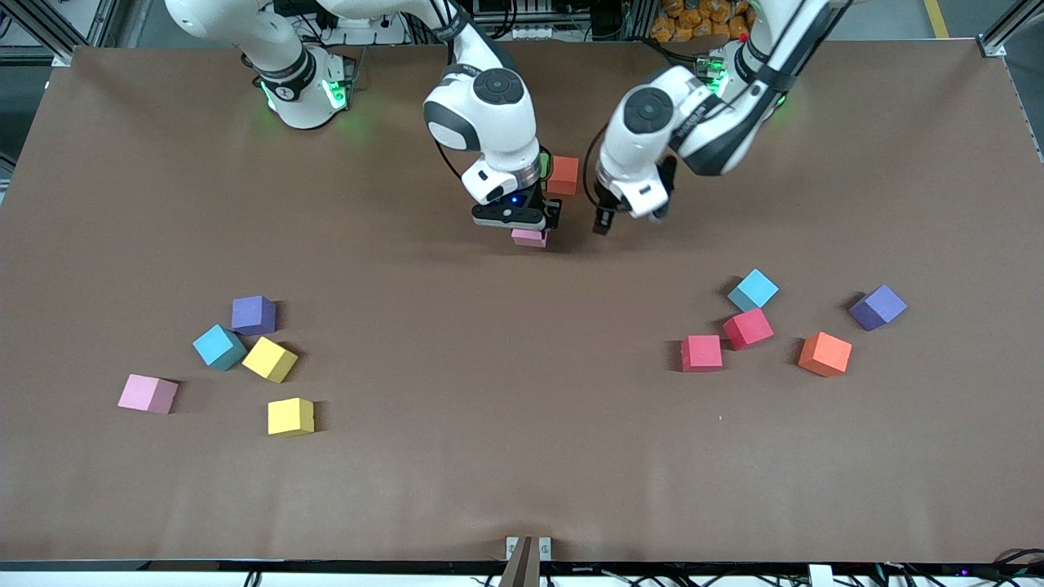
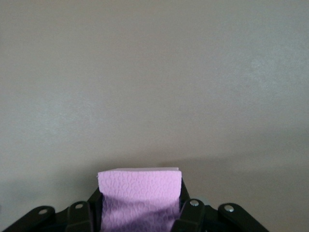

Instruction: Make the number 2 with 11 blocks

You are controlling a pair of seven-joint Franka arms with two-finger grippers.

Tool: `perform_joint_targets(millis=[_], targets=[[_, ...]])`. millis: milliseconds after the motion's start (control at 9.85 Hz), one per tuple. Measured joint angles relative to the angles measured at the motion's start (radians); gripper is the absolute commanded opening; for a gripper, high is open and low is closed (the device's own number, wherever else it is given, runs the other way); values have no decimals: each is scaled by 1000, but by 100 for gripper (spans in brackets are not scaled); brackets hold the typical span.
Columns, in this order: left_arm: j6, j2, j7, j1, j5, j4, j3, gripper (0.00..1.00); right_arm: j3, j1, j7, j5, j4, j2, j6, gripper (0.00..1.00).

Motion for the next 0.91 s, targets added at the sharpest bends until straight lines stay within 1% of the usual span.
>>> perform_joint_targets(millis=[203,507,710,913], targets=[[-41,-1,266,33,4,64,73,74,0,27,34,-13,0,13,5,12],[-65,-1,694,35,13,129,193,74,-1,79,116,-49,4,28,6,12],[-66,5,965,34,77,164,260,74,-1,99,196,-105,8,43,8,11],[-68,46,1159,24,133,220,321,74,-1,114,278,-161,18,64,10,11]])
